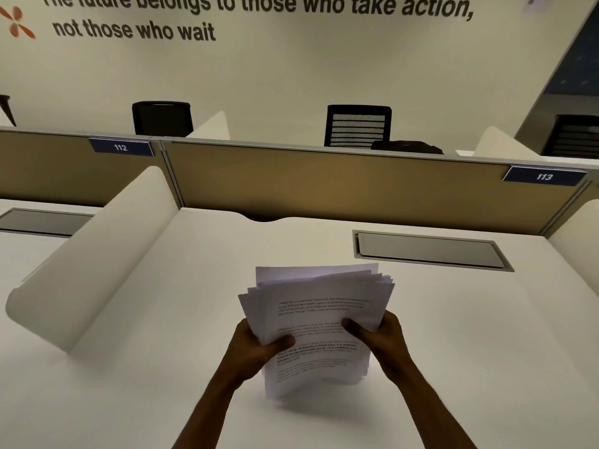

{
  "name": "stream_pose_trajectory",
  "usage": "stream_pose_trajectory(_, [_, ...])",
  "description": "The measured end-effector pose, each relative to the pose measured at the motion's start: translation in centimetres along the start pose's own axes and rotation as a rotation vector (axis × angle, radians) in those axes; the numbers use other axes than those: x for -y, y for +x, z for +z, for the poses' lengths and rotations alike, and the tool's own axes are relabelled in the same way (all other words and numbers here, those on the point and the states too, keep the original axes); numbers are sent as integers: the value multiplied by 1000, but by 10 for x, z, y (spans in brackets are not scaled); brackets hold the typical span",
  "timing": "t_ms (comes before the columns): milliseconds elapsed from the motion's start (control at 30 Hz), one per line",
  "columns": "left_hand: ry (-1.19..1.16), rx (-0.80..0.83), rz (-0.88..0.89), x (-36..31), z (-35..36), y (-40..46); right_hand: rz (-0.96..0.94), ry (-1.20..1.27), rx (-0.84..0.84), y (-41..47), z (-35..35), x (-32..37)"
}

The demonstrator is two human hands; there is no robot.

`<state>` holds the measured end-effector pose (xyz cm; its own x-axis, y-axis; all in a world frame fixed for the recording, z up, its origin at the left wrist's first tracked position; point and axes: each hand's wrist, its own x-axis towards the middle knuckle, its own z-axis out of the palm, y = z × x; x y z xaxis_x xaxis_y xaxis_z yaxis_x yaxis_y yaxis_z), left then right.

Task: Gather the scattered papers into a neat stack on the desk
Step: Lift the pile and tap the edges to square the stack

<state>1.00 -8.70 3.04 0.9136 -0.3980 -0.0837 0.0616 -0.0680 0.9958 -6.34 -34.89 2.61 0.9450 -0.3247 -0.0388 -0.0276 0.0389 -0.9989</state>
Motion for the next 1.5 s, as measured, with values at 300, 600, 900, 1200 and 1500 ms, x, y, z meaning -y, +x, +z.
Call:
stream_pose_trajectory(300, [-60,-54,26,-3,15,-5,13,47,4,-2,7,4])
stream_pose_trajectory(600, [-74,-155,79,-6,22,-14,-48,106,-3,-7,14,12])
stream_pose_trajectory(900, [-76,-180,114,-6,33,-20,-87,82,-3,-16,22,13])
stream_pose_trajectory(1200, [-114,-181,139,-10,32,-21,-71,104,-43,-21,20,11])
stream_pose_trajectory(1500, [-189,-223,107,-10,29,-21,-44,154,-85,-23,17,9])
